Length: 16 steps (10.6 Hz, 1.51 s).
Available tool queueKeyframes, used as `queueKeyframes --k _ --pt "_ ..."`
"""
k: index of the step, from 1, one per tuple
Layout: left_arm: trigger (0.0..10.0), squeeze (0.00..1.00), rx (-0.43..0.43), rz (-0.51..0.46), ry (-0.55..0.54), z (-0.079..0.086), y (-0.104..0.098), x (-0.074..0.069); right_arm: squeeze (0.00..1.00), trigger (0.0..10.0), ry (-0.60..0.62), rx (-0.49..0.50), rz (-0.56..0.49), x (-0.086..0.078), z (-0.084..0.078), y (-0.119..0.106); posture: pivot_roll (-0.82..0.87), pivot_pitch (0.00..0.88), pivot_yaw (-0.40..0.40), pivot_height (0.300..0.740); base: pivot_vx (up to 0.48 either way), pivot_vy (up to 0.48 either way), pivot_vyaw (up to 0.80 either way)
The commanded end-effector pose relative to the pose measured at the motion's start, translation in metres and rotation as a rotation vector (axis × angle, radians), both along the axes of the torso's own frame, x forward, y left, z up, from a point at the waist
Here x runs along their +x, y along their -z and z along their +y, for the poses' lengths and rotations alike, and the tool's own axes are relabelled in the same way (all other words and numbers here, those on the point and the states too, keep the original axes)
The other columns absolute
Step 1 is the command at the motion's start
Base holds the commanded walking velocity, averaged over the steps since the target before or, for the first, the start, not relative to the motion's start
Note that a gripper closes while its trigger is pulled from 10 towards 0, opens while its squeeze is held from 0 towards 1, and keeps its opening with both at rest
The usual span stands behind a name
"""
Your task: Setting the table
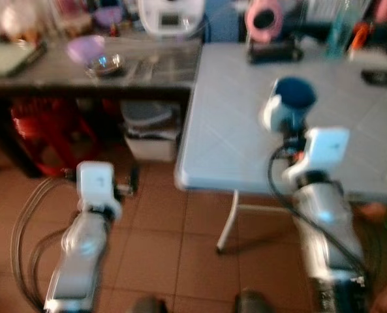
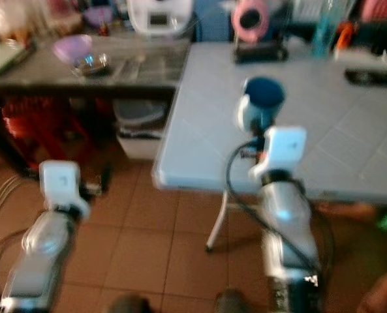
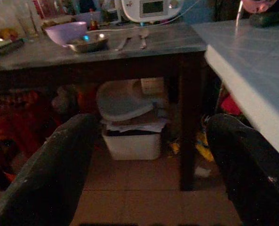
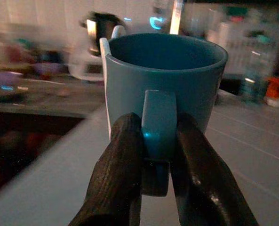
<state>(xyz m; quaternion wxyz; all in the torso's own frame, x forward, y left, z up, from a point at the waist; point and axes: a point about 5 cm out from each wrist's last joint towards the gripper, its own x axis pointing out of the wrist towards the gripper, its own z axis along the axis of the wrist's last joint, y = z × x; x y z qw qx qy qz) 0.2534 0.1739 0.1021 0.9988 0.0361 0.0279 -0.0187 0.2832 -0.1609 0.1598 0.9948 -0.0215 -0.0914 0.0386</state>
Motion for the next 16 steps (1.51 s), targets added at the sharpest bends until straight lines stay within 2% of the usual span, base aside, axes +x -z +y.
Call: queueKeyframes --k 1,5,9,10,11,12,14,16 --pt "10.0 0.00 0.008 -0.016 0.010 -0.003 -0.002 0.002 0.00 10.0 0.000 -0.021 -0.028 0.000 -0.003 -0.008 -0.04 0.000 0.060 0.740 0.311 0.368 0.00" --pt "10.0 0.00 0.004 -0.050 0.026 -0.013 -0.002 0.002 0.00 10.0 -0.029 -0.044 0.049 -0.015 -0.002 0.018 -0.04 0.000 0.042 0.740 0.403 0.213 0.00" --pt "10.0 0.00 -0.010 -0.059 0.021 -0.015 -0.002 0.007 0.00 10.0 -0.028 -0.060 0.055 -0.015 -0.003 0.018 -0.05 0.000 0.038 0.740 0.449 0.000 0.00" --pt "10.0 0.00 -0.011 -0.059 0.025 -0.016 -0.002 0.007 0.00 10.0 -0.086 -0.062 0.044 -0.016 0.004 0.016 -0.05 0.000 0.038 0.740 0.420 0.000 0.00" --pt "10.0 0.00 -0.016 -0.057 0.029 -0.016 -0.001 0.007 0.00 10.0 -0.111 -0.097 0.023 -0.017 0.012 0.012 -0.06 0.000 0.037 0.740 0.416 0.000 0.00" --pt "10.0 0.00 -0.007 -0.067 0.038 -0.019 -0.002 0.007 0.00 10.0 -0.114 -0.087 0.034 -0.017 0.014 0.014 -0.06 0.000 0.037 0.740 0.416 0.240 0.00" --pt "10.0 0.00 -0.006 -0.076 0.052 -0.022 -0.003 0.008 0.00 10.0 -0.100 -0.084 0.047 -0.015 0.010 0.015 -0.06 0.000 0.040 0.740 0.433 0.120 0.00" --pt "10.0 0.00 -0.005 -0.075 0.065 -0.024 -0.003 0.009 0.00 10.0 -0.056 -0.124 0.051 -0.011 0.010 0.016 -0.06 0.000 0.041 0.740 0.454 0.000 0.00"
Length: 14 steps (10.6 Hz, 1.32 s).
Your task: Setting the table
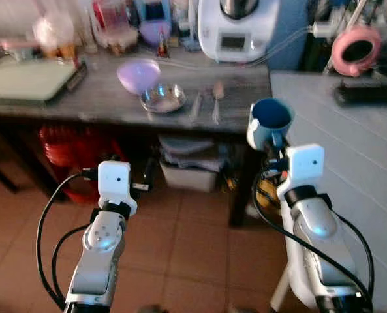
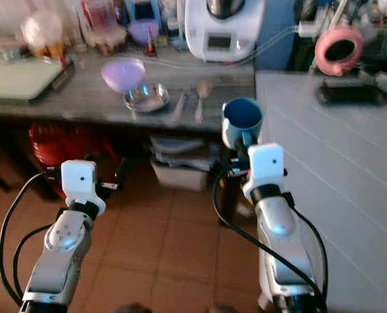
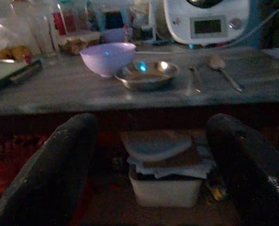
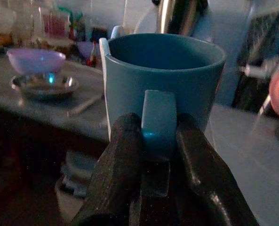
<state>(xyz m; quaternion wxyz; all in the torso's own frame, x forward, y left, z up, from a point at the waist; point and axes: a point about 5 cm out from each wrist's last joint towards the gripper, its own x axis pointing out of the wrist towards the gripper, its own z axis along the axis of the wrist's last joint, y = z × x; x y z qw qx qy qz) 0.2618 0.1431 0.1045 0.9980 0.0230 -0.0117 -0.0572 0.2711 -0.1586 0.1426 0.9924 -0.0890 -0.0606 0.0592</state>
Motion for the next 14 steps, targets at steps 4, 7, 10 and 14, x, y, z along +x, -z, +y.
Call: queueKeyframes --k 4,7,10,14 --pt "10.0 0.00 0.031 -0.004 0.006 0.003 -0.001 0.002 0.00 10.0 -0.030 0.002 -0.008 0.002 0.010 0.000 -0.07 0.000 0.047 0.740 0.439 0.000 0.00" --pt "10.0 0.00 0.055 -0.032 0.029 -0.002 -0.006 0.002 0.00 10.0 -0.086 0.060 0.004 0.003 0.012 -0.002 -0.07 0.000 0.048 0.740 0.480 0.000 0.00" --pt "10.0 0.00 0.040 -0.063 0.044 -0.007 -0.015 0.003 0.00 10.0 -0.099 0.058 -0.021 0.007 0.014 -0.009 -0.06 0.000 0.048 0.740 0.480 0.000 0.00" --pt "10.0 0.00 0.003 -0.087 -0.092 0.013 -0.022 0.004 0.00 10.0 -0.164 0.067 -0.077 0.014 0.018 -0.021 -0.05 0.000 0.053 0.740 0.234 0.000 0.20"
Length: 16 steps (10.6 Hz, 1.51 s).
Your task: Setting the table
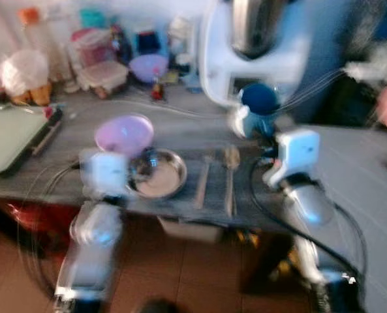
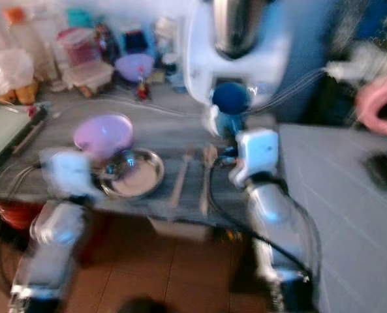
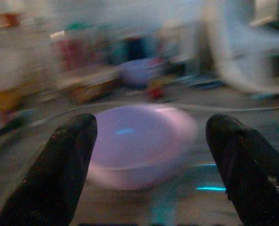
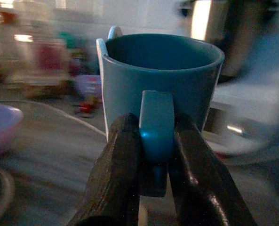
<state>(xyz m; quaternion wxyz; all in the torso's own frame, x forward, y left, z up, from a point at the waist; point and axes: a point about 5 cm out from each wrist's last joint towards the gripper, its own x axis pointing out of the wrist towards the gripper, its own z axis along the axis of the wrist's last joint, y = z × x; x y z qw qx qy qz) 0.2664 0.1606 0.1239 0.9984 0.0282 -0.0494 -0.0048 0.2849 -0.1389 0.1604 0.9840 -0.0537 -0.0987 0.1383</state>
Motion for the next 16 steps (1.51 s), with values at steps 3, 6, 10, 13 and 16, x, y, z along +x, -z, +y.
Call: queueKeyframes --k 3,6,10,13,16 --pt "10.0 0.00 0.016 -0.007 -0.028 0.004 -0.004 -0.002 0.00 10.0 0.000 0.007 -0.026 0.009 -0.004 -0.008 -0.04 0.000 0.057 0.740 0.000 0.000 0.80" --pt "10.0 0.00 0.045 0.025 -0.095 0.017 0.001 -0.009 0.00 10.0 -0.043 0.004 0.030 0.025 -0.006 -0.002 -0.03 0.000 0.057 0.740 0.000 0.000 0.00" --pt "10.0 0.00 0.052 0.074 -0.103 0.021 0.009 -0.025 0.00 10.0 -0.058 -0.026 0.067 0.039 -0.010 0.007 0.00 0.043 0.054 0.740 0.000 0.000 0.00" --pt "10.0 0.00 0.057 0.087 -0.100 0.021 0.008 -0.034 0.00 10.0 -0.129 -0.024 0.080 0.047 0.002 0.007 0.03 0.087 0.050 0.740 0.000 0.000 0.00" --pt "10.0 0.00 0.061 0.112 -0.103 0.023 0.008 -0.046 0.00 10.0 -0.187 -0.023 0.109 0.053 0.009 0.011 0.04 0.118 0.050 0.740 0.000 0.000 0.00"
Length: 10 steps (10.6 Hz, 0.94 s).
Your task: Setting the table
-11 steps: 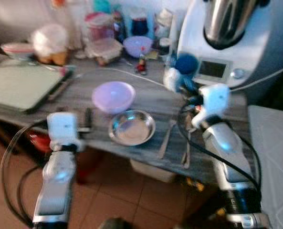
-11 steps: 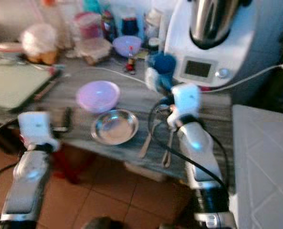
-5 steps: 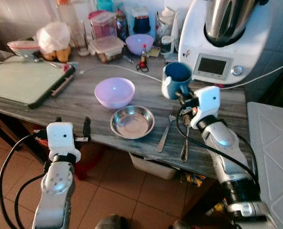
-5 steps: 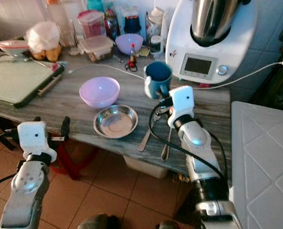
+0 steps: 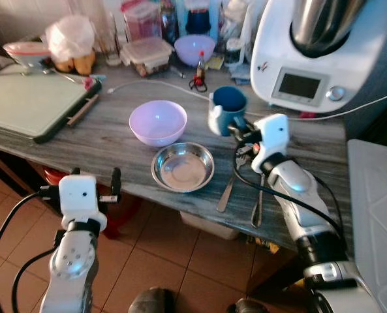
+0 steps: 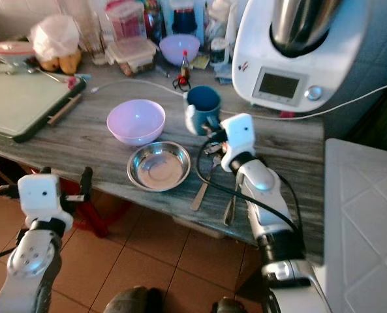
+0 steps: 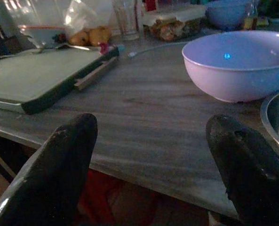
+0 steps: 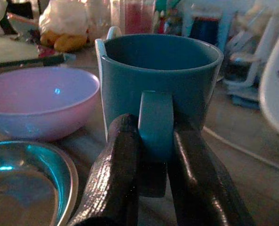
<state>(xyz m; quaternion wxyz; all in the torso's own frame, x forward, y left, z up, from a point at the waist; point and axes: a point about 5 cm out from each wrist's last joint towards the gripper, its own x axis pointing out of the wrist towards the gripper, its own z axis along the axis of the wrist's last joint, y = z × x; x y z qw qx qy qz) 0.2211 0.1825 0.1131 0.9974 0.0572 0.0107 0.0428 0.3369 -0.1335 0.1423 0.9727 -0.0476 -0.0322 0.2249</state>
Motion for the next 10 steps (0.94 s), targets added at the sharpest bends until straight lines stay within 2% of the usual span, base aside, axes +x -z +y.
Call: queueKeyframes --k 1,4,8,9,10 --pt "10.0 0.00 0.008 -0.003 0.000 0.001 -0.003 -0.002 0.00 10.0 -0.023 0.000 -0.032 0.003 0.005 -0.007 0.05 0.125 0.050 0.740 0.000 0.000 0.00" --pt "10.0 0.00 0.008 0.009 0.000 0.001 -0.005 -0.004 0.00 10.0 -0.047 0.014 0.016 0.007 0.008 0.001 0.05 0.138 0.051 0.740 0.000 0.000 0.00" --pt "10.0 0.00 0.004 0.018 -0.001 -0.001 -0.005 -0.003 0.00 10.0 -0.076 -0.005 0.062 0.003 0.008 0.017 0.05 0.136 0.044 0.740 0.000 0.000 0.00" --pt "10.0 0.00 0.001 0.018 0.000 -0.002 -0.005 -0.002 1.00 10.0 -0.064 -0.010 0.059 0.004 0.005 0.016 0.04 0.132 0.043 0.740 0.000 0.000 0.00" --pt "10.0 0.00 -0.002 0.018 0.001 -0.002 -0.004 -0.001 1.00 10.0 -0.054 -0.010 0.053 0.005 0.003 0.015 0.04 0.127 0.042 0.740 0.000 0.000 0.00"
